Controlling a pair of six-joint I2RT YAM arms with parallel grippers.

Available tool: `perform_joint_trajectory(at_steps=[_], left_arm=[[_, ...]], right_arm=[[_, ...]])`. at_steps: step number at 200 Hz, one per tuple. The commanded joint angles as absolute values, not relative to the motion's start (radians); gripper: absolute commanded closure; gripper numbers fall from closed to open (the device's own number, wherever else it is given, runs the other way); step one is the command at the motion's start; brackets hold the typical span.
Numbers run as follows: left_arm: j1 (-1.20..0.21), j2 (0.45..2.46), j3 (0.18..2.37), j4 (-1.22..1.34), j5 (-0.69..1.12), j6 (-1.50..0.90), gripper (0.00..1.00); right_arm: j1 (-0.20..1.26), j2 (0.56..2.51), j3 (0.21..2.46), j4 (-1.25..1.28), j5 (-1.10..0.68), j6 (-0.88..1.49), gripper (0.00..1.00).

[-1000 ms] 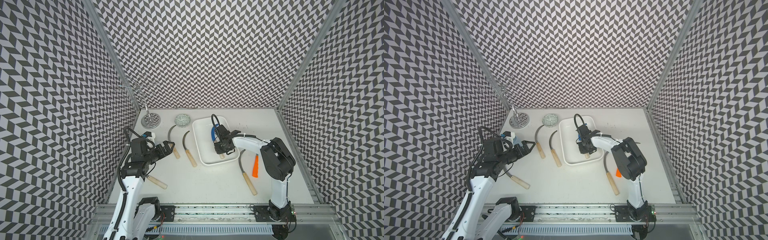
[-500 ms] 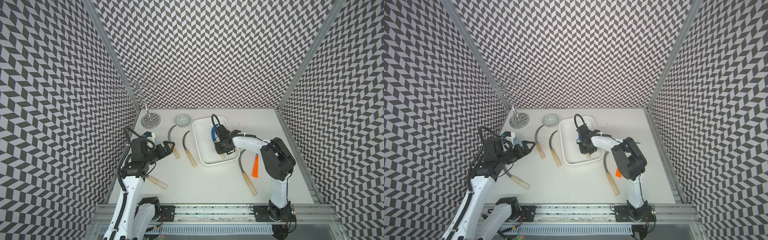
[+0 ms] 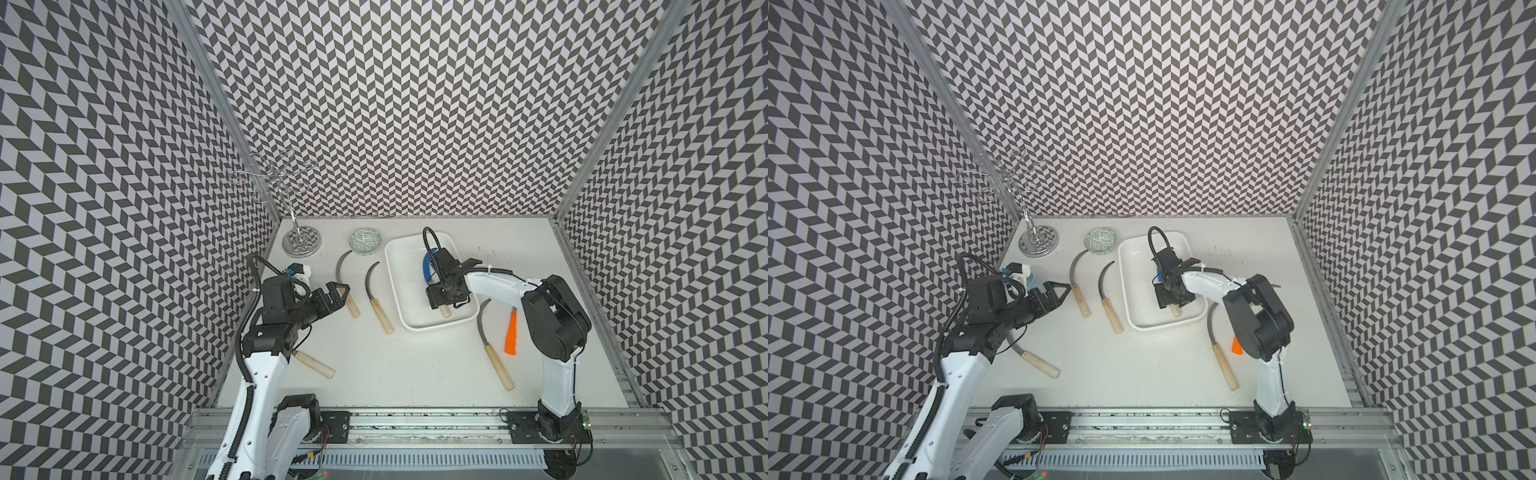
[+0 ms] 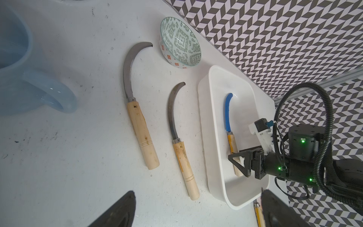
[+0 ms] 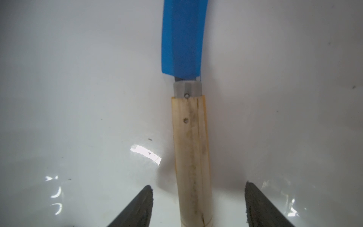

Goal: Put small sickles into storage boxes
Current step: Place the sickle in the storage box.

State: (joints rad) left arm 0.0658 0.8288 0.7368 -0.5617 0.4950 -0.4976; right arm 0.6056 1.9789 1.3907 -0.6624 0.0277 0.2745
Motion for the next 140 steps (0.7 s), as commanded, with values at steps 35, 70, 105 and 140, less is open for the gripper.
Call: perform_joint_trajectory(at_steps=[35,70,105,140], left_arm=[[0.063,0.813,0.734,-0.542,0.511,-0.486,0.00],[0.063,0.808,0.748,-0.542,0.538,-0.470,0.00],[0.060,0.790,0.767,-0.561,0.556,-0.453,0.00],[0.055,0.763,0.784,-0.584,0.528,-0.461,0.00]], right_arm=[[0.613,1.868,1.442,-0.680,0.033,0.281,0.02],[0.616,1.804,1.436,-0.671,0.011,0.288,0.00],[0.627,1.716,1.441,-0.672,-0.009,0.298,0.00],[0.638,1.569,1.413,-0.634,-0.067,0.309,0.00]])
